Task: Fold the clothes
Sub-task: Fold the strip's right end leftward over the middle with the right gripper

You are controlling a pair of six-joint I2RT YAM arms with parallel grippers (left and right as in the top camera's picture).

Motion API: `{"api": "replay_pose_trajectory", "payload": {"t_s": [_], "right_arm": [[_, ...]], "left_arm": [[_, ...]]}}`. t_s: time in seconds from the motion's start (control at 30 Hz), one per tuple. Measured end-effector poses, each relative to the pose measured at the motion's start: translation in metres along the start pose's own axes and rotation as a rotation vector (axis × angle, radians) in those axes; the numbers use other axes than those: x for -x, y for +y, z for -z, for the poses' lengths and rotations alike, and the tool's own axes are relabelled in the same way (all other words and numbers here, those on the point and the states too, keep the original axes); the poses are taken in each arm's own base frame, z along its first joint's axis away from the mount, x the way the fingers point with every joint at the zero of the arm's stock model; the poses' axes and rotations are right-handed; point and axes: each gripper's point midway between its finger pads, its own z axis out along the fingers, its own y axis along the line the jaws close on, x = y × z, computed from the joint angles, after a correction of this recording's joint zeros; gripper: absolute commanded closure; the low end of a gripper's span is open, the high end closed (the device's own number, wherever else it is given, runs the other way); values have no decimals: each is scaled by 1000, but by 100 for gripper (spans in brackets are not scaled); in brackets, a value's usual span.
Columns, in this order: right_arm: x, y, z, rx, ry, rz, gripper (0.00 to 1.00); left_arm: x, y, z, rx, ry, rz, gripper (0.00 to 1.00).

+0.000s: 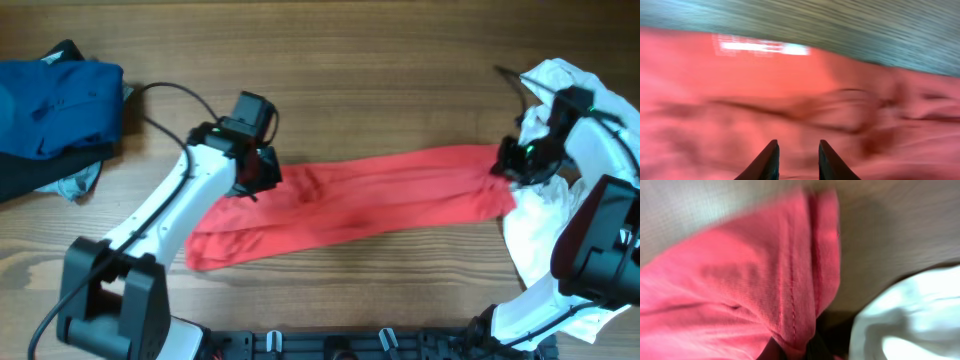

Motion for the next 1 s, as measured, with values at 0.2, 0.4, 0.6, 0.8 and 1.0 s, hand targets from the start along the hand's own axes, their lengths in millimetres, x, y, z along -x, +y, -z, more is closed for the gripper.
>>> {"api": "replay_pose_trajectory", "payload": {"t_s": [0.2,0.4,0.6,0.8,1.0], "right_arm": [[20,7,29,-108,-28,62,96],[0,95,8,-112,24,338,96],[-38,167,-8,-102,71,571,96],[-73,203,-16,-100,119,705,96],[-92,223,-19,-53,144,758,95]], "left_arm": [[2,19,4,25,16,51,71],[3,18,4,23,13,51,71],[3,18,4,23,13,51,69],[3,18,4,23,13,51,69],[3,18,4,23,13,51,69]]}}
